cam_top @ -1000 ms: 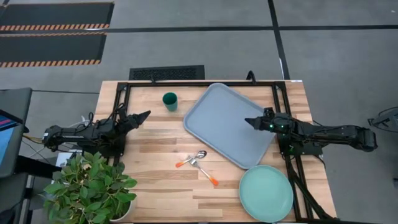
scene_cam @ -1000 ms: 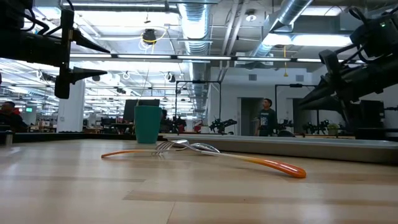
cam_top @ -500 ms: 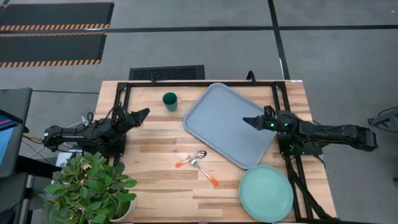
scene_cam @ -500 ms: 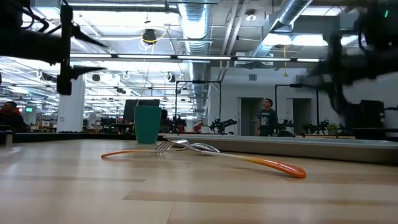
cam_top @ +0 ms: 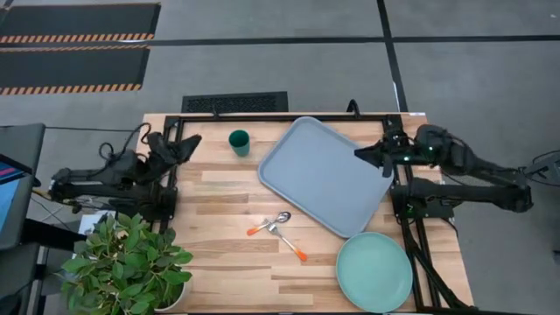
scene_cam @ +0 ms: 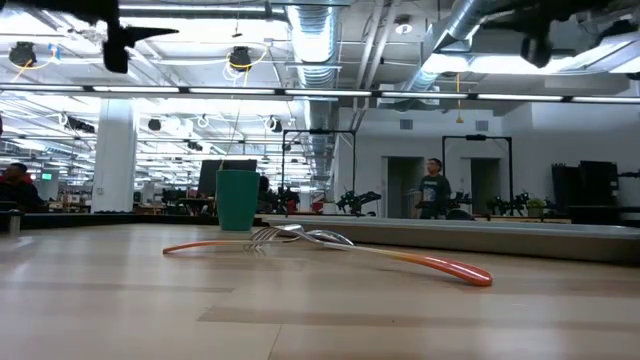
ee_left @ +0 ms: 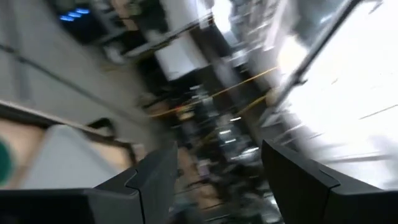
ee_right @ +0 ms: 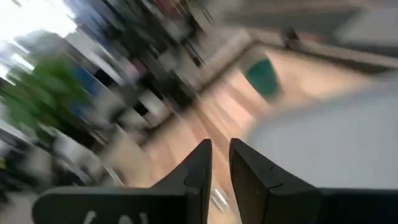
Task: Pick and place plate/cup/fork/spoon on tray
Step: Put the blue cup to the top left of the blue tray
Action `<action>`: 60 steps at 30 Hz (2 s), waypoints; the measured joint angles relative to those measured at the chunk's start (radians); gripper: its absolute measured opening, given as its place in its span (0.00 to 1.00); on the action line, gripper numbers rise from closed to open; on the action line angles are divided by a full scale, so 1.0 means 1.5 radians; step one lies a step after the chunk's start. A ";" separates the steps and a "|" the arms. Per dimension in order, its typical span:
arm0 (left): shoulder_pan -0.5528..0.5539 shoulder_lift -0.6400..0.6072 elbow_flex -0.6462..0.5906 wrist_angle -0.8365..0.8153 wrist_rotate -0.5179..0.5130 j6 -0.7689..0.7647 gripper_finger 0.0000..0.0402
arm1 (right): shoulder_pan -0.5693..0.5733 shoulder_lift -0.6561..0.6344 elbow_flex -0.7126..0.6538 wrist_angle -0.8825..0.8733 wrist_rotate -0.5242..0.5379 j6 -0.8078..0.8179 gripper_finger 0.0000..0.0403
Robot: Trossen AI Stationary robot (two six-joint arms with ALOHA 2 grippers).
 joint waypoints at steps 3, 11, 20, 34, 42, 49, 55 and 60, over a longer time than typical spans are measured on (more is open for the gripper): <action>0.000 0.114 0.099 -0.145 -0.002 -0.027 0.55 | 0.000 0.034 0.078 -0.177 0.011 -0.024 0.22; 0.063 0.420 0.344 -0.512 0.029 -0.082 0.59 | 0.017 0.084 0.165 -0.342 -0.006 0.011 0.43; 0.230 0.618 0.451 -0.591 0.099 -0.015 0.60 | 0.069 0.094 0.166 -0.418 0.013 0.045 0.58; 0.407 0.793 0.457 -0.519 0.236 0.133 0.60 | 0.102 0.102 0.166 -0.424 0.068 0.053 0.58; 0.426 0.834 0.458 -0.517 0.263 0.171 0.59 | 0.101 0.102 0.166 -0.424 0.069 0.053 0.58; 0.429 0.837 0.454 -0.518 0.270 0.185 0.38 | 0.101 0.102 0.166 -0.424 0.070 0.052 0.58; 0.430 0.837 0.454 -0.514 0.258 0.187 0.08 | 0.101 0.102 0.166 -0.424 0.089 0.052 0.58; 0.430 0.837 0.454 -0.514 0.254 0.187 0.02 | 0.101 0.102 0.166 -0.424 0.103 0.052 0.58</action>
